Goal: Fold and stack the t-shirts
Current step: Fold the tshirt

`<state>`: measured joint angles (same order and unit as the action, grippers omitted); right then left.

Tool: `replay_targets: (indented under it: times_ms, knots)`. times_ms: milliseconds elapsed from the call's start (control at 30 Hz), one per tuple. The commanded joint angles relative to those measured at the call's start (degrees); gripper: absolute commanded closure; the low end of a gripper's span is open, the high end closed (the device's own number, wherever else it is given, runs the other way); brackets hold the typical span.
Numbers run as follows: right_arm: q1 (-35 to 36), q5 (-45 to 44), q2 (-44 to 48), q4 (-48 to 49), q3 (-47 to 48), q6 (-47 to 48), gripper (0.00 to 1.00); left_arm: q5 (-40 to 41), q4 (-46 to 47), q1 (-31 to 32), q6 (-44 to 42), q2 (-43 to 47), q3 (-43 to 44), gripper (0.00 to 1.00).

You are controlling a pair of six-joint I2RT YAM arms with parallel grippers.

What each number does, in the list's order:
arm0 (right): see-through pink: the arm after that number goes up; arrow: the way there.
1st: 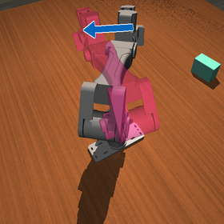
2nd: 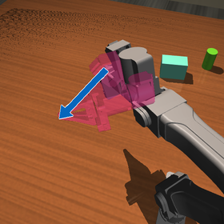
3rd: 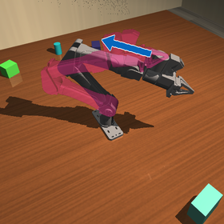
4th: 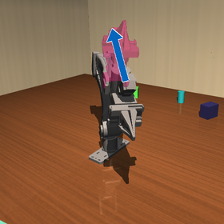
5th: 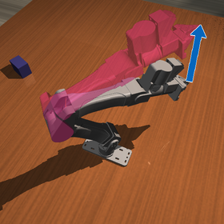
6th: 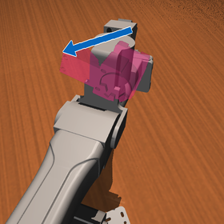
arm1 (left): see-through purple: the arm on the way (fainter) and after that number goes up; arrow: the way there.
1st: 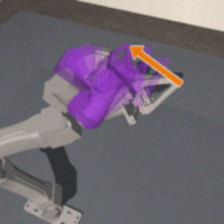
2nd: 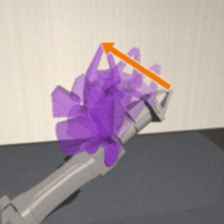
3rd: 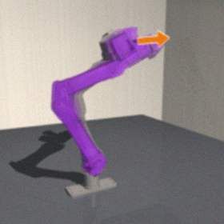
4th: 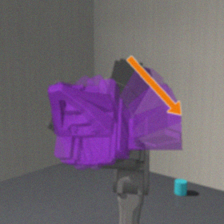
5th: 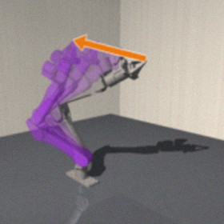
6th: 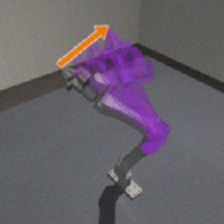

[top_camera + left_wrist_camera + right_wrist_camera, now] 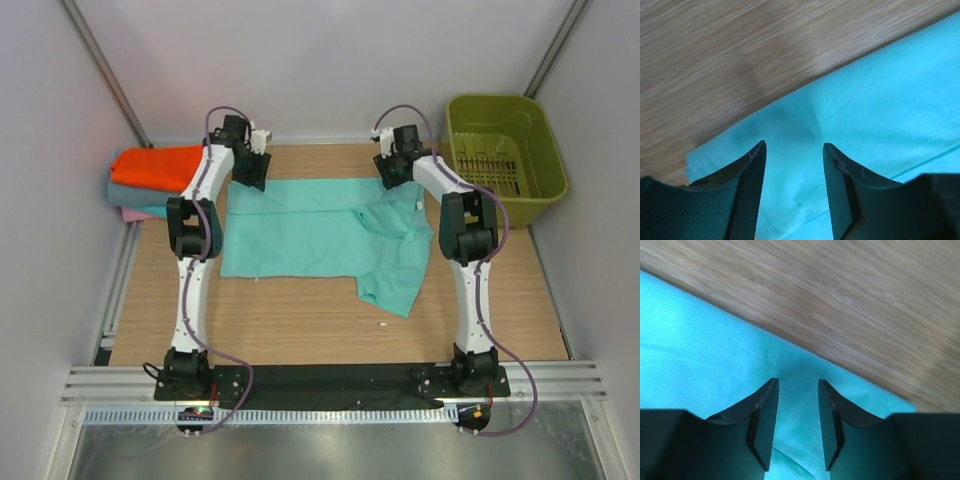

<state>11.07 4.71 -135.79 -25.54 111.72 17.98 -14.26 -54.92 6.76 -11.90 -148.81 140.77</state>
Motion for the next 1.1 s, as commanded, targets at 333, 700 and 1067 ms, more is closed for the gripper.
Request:
replay_targets:
  times_ms: [333, 700, 1067]
  knots:
    - [-0.6, 10.7, 39.4, 8.7, -24.5, 9.4, 0.45, -7.2, -0.4, 2.5, 11.6, 43.2, -22.7, 0.00]
    - [4.6, 21.9, 56.3, -9.9, -45.1, 21.0, 0.31, 6.7, 0.9, 3.2, 9.7, 58.3, -46.2, 0.00]
    - [9.7, 22.8, 87.5, -9.1, -79.3, 46.9, 0.36, 21.1, 15.4, 4.7, 0.2, 64.1, -70.9, 0.07]
